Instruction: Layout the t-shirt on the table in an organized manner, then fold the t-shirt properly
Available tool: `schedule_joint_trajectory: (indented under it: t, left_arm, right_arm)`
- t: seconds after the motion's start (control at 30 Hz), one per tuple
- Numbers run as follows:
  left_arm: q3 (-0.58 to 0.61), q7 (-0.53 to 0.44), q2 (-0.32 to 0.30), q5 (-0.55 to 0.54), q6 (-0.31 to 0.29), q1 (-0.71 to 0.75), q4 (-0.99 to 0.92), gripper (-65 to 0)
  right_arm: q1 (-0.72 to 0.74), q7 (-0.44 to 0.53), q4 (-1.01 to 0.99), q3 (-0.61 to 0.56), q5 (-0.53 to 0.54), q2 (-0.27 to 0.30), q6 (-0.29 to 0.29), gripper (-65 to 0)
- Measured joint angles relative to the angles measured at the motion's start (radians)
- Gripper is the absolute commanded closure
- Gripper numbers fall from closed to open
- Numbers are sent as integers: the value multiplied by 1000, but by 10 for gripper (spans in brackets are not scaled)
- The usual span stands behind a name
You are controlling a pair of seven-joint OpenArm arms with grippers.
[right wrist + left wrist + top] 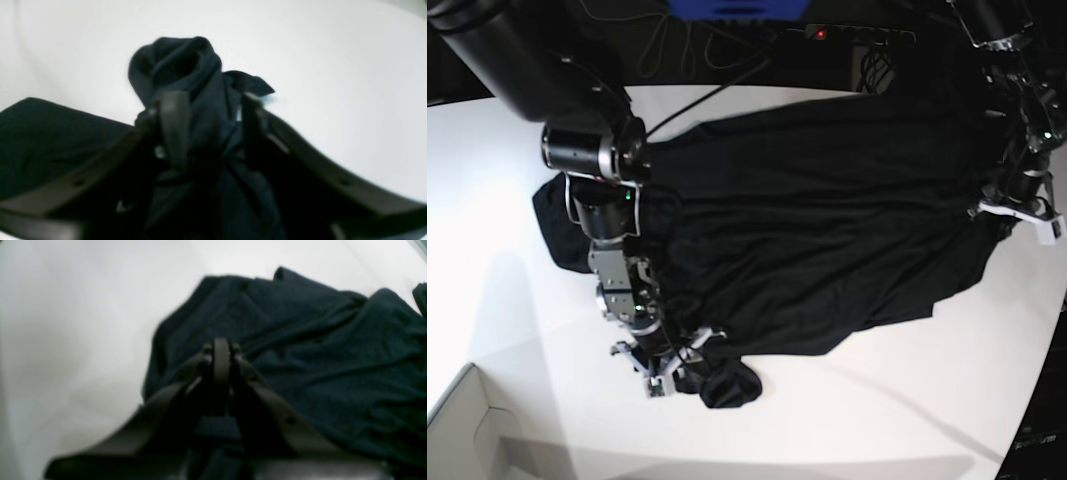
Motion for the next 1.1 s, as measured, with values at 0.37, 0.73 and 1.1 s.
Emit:
schedule_joint_trajectory:
  t: [0.37,0.73,1.1]
  left_arm:
    - [-45,1,6,0,0,1,0,0]
    - [-38,2,6,1,0,-15,0,0]
    - [-34,2,9,0,0,-46,0,0]
  right_arm:
    - [-108,14,8,-3,2,-3,0,-207]
    - [-263,38,196,-142,18,-16,-10,-206]
    - [-471,-10,656,-270,-6,-16,3,-210]
